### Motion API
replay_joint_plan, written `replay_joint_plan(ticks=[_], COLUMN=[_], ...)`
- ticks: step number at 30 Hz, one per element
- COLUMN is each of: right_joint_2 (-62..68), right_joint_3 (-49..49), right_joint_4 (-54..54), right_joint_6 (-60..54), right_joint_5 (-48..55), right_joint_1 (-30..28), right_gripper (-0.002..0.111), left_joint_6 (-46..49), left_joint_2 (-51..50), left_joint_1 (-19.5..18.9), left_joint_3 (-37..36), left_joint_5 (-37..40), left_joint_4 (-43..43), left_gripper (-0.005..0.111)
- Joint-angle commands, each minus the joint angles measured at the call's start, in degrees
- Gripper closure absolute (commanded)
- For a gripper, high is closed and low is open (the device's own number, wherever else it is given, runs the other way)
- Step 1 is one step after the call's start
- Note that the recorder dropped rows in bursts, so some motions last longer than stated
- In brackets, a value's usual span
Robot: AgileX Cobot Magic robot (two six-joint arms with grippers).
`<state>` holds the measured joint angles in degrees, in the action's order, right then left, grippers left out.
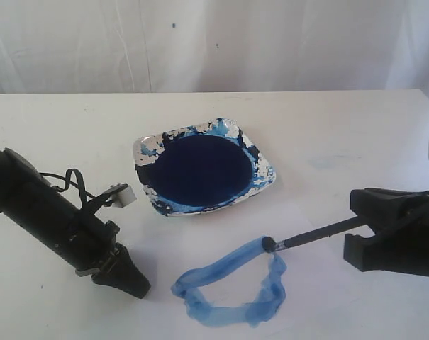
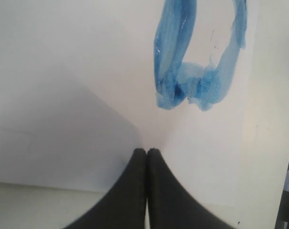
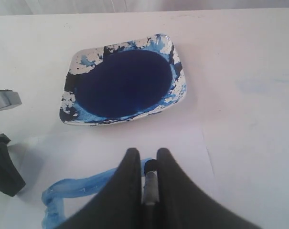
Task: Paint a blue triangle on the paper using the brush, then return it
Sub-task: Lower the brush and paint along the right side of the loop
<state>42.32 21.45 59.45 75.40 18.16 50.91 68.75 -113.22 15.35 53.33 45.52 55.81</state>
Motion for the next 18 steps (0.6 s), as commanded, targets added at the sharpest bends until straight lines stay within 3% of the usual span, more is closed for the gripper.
replay_joint_plan(ticks=[1, 7, 18], right_joint_2=[-1.0, -3.4, -6.8], right_joint_3=[-0.4, -0.4, -0.4], right_joint_4=[-6.1, -11.0, -31.3], right_joint_6=[-5.9, -10.4, -29.4], right_joint_5=[0.6, 1.2, 4.8], right_joint_1=[-0.1, 0.0, 0.0], right_gripper=[0.108, 0.108, 0.108], left_joint_6=[0.2, 0.2, 0.2], left_joint_2=[-0.4, -0.4, -0.4], left_joint_1=[0.2, 0.2, 0.2], left_joint_3=[-0.2, -0.2, -0.2], left_joint_5=[-3.8, -3.7, -3.7], left_joint_4=[-3.6, -3.7, -3.7], left_gripper=[0.107, 0.107, 0.107])
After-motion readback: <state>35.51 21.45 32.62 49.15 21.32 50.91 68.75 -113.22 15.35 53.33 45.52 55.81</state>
